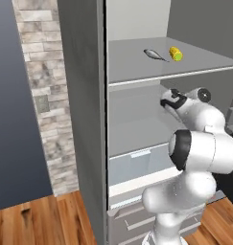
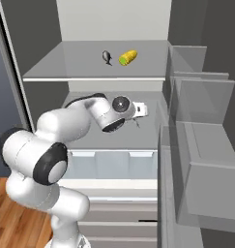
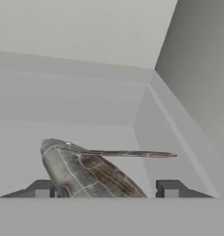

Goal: Place one corn and one fish in each tupperware on the nearby counter, to pack two identical lunches.

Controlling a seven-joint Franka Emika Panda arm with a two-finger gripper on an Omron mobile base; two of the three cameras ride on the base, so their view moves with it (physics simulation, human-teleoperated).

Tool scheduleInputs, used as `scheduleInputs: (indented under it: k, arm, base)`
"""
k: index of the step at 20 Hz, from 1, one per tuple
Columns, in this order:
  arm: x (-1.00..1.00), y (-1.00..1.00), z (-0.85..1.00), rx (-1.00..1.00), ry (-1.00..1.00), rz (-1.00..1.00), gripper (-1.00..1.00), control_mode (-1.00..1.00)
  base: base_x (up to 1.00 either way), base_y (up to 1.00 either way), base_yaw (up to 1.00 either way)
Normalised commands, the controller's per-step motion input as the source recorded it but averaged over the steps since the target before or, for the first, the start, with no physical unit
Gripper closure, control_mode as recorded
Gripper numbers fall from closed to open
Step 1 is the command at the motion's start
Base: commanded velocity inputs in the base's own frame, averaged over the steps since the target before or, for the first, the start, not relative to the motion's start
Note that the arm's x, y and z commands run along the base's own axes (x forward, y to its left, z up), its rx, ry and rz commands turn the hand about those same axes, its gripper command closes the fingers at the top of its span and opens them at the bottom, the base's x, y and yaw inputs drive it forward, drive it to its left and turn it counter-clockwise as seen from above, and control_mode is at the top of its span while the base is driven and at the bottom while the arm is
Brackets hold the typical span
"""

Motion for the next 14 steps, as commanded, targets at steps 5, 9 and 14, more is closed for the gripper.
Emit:
scheduleInputs:
  k: [5, 9, 14]
  arm:
    - [-0.94, 0.68, 1.0, -0.02, 0.07, 0.0, 1.0, -1.0]
    - [-0.99, 0.63, 1.0, 0.0, 0.1, 0.0, 1.0, -1.0]
    - [-1.0, 0.35, 0.38, 0.0, 0.02, 0.01, 1.0, -1.0]
  base:
    - [0.0, 0.0, 0.0]
    - [0.0, 0.0, 0.0]
    - [0.0, 0.0, 0.0]
